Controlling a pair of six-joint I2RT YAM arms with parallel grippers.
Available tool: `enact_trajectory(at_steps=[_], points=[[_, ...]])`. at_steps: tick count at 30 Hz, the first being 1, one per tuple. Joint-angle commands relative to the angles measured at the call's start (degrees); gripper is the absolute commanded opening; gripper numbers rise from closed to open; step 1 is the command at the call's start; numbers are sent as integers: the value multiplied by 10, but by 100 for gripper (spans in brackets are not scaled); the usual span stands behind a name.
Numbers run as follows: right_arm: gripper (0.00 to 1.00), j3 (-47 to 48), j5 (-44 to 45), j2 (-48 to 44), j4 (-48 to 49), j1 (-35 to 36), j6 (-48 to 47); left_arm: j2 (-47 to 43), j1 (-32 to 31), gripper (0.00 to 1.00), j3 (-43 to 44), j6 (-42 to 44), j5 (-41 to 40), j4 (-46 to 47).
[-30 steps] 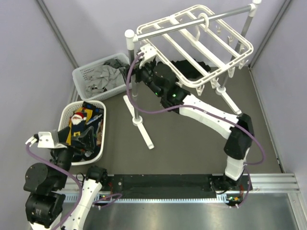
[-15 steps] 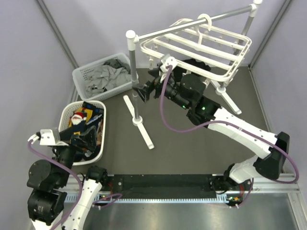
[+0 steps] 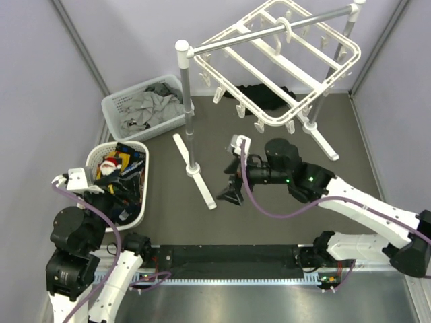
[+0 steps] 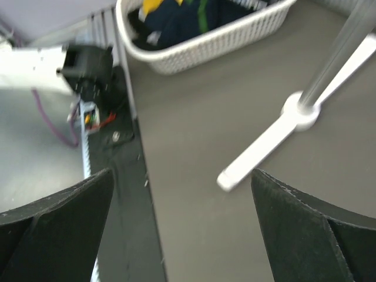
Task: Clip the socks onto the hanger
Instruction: Move the clothesline to the center of the board, then open the clamp at the hanger.
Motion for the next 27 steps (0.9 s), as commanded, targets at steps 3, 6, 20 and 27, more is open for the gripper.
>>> enact_trajectory(at_steps=[3, 6, 20, 27], points=[[99, -68, -2, -127, -112, 7, 37, 32, -1, 99, -29, -17, 40, 55], [99, -99, 27, -186, -144, 7, 62, 56, -1, 99, -41, -8, 89, 78], [99, -26, 289, -425, -271, 7, 124, 196, -1, 98, -56, -29, 327, 244], [99, 53, 315, -299, -210, 7, 82, 225, -1, 98, -55, -51, 367, 333]])
